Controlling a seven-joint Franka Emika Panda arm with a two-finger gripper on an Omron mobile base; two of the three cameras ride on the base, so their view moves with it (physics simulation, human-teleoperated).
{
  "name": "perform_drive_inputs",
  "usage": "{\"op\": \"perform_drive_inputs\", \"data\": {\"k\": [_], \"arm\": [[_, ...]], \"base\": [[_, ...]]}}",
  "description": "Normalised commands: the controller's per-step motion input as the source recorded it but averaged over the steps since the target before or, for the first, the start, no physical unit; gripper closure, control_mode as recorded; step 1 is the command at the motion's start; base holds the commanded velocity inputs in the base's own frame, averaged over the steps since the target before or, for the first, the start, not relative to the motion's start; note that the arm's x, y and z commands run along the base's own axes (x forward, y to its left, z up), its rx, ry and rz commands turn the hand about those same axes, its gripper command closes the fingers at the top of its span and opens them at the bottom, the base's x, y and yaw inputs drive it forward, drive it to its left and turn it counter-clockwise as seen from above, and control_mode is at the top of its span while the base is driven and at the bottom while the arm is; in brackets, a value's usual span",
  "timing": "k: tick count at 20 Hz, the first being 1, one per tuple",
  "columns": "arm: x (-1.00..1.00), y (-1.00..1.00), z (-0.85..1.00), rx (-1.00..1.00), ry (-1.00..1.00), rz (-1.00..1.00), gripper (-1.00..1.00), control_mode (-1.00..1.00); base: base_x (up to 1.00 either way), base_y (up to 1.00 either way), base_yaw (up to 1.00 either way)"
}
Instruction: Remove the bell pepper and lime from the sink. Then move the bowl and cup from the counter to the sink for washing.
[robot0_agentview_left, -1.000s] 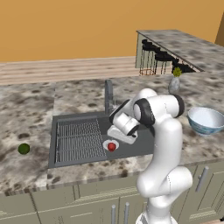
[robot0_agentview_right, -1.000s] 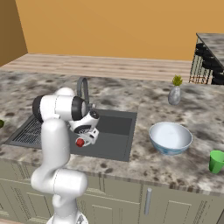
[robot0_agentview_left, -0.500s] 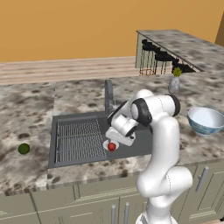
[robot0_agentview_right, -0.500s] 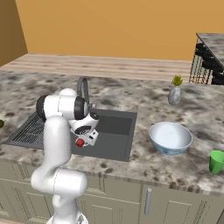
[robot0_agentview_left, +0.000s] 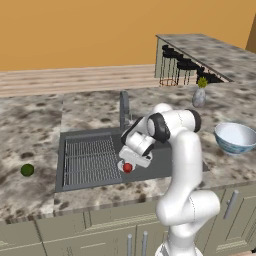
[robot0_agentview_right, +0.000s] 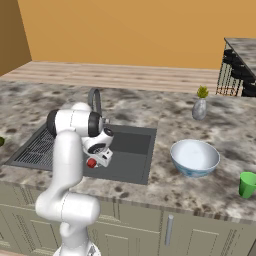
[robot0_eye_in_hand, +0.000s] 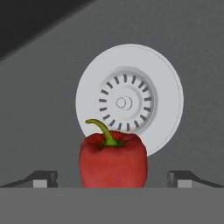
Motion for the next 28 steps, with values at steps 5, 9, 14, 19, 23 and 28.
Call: {"op": "perform_drive_inputs", "data": {"k": [5, 9, 14, 19, 23, 28], "arm": [[0.12, 0.04, -0.16, 0.00, 0.07, 0.00, -1.00, -1.00], [0.10, 0.04, -0.15, 0.00, 0.06, 0.00, -1.00, -1.00], [0.06, 0.04, -0.12, 0.01, 0.04, 0.00, -1.00, -1.00], [0.00, 0.04, -0.07, 0.03, 0.04, 0.00, -1.00, -1.00], [0.00, 0.05, -0.06, 0.03, 0.03, 0.01, -1.00, -1.00], [0.00, 0.05, -0.08, 0.02, 0.03, 0.01, -1.00, -1.00]], "base": [[0.00, 0.00, 0.00], [0.00, 0.00, 0.00], [0.00, 0.00, 0.00], [0.00, 0.00, 0.00], [0.00, 0.00, 0.00], [0.00, 0.00, 0.00]]}}
